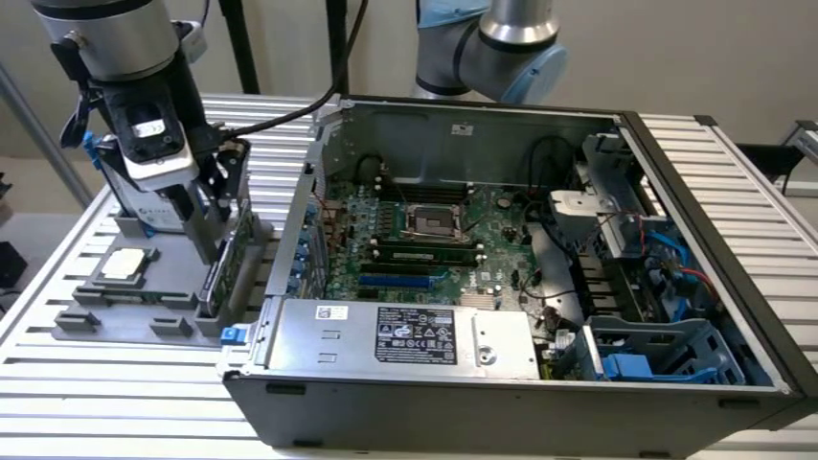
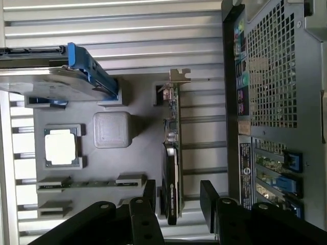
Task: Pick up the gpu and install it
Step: 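Pick up the gpu and move the gpu toward the slot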
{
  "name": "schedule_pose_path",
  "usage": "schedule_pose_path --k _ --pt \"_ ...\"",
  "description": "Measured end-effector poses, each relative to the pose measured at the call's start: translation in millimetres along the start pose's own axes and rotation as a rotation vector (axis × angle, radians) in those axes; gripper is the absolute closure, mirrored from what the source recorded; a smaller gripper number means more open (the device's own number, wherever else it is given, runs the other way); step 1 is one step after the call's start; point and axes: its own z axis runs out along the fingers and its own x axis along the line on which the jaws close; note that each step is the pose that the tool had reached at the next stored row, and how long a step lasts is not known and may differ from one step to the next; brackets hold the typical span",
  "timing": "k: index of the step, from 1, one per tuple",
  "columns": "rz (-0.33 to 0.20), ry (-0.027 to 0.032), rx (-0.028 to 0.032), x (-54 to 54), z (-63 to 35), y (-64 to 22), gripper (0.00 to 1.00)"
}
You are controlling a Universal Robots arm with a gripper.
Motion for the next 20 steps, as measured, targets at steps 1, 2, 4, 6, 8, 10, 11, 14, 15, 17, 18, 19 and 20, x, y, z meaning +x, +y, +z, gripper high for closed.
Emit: schedule_pose_path --k 1,2,4,6,8,10,11,14,15,17,18,19,20 --pt "0.000 0.0000 0.0000 0.0 1.8 -0.5 0.52" --pt "0.000 0.0000 0.0000 0.0 3.6 -1.0 0.52" --pt "0.000 0.0000 0.0000 0.1 7.2 -1.8 0.52" --pt "0.000 0.0001 0.0000 0.1 10.8 -2.2 0.52" --pt "0.000 0.0001 0.0001 -0.1 14.4 -2.4 0.52" --pt "0.000 0.0000 0.0000 -0.6 18.0 -2.5 0.52" --pt "0.000 -0.0001 0.0000 -0.9 20.0 -2.6 0.52" --pt "0.000 0.0000 0.0000 -1.3 25.3 -2.8 0.52" --pt "0.000 0.0000 0.0000 -1.5 27.2 -2.9 0.52" --pt "0.000 -0.0001 -0.0001 -1.6 30.9 -3.0 0.52" --pt "0.000 0.0000 0.0000 -1.7 32.7 -3.1 0.52" --pt "0.000 0.0004 0.0001 -1.9 34.5 -3.2 0.52" --pt "0.000 0.0009 0.0001 -2.1 36.2 -3.3 0.52"
